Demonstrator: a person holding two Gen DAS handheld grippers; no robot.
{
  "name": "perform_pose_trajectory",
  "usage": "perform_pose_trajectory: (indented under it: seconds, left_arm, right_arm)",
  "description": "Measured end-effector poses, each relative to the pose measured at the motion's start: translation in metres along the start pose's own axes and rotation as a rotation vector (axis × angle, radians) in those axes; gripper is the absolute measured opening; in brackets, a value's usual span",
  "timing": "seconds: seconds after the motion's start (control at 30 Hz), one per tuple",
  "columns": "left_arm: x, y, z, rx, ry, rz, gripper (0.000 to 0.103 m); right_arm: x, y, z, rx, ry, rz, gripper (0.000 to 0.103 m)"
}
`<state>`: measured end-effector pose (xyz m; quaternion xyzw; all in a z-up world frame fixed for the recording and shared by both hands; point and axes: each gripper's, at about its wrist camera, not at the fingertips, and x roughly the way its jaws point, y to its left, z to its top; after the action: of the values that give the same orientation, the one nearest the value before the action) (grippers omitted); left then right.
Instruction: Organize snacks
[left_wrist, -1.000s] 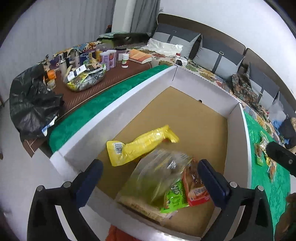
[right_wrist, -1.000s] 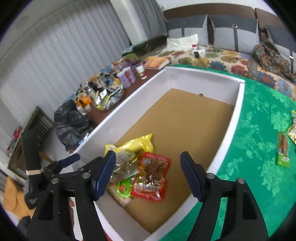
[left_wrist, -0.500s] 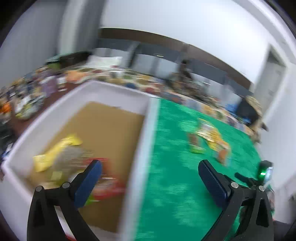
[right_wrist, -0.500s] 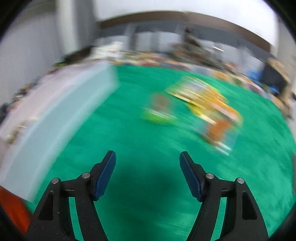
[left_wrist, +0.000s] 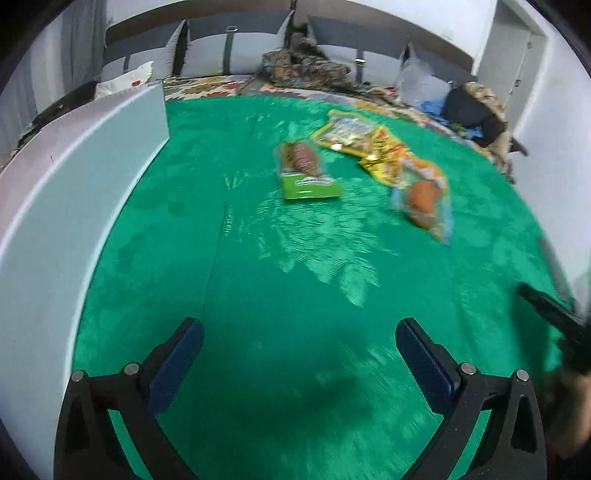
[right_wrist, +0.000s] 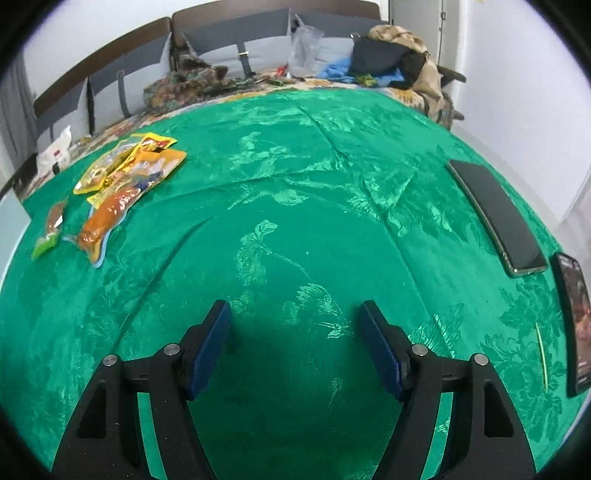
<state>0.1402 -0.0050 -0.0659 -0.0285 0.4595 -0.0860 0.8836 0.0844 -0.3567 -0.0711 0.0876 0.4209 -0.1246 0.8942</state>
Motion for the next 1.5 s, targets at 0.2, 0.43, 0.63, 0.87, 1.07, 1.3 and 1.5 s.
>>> perform_pose_trajectory:
  seconds: [0.2,0.43,0.63,0.87,1.07,1.3,1.5]
  left_arm:
    - [0.039,0.003,0.002,0.042,0.030,0.091,0.102]
    - [0.039,0.003,-0.003,0.056,-0.004,0.107,0.103]
    - [0.039,0.002,-0.002,0.058,-0.003,0.110,0.103]
    - [0.039,0.002,-0.002,0.058,-0.003,0.110,0.103]
    - [0.039,0.002,-0.002,0.058,-0.003,0.110,0.103]
    - [0.039,0.001,-0.002,0.058,-0.003,0.110,0.103]
    - [0.039,0.001,-0.002,0.058,-0.003,0.111,0.103]
  right_arm:
    - [0.005,0.013,-0.001,-0.058,0.022,-0.028,0.084]
    - [0.005,0.011,-0.004,-0.054,0.021,-0.023,0.085]
    - [0.005,0.011,-0.004,-0.055,0.022,-0.024,0.085]
    - [0.004,0.010,-0.004,-0.055,0.022,-0.024,0.085]
    - [0.004,0.010,-0.004,-0.055,0.022,-0.024,0.085]
    - [0.004,0.010,-0.004,-0.055,0.022,-0.024,0.085]
    - [0.004,0.010,-0.004,-0.055,0.023,-0.023,0.085]
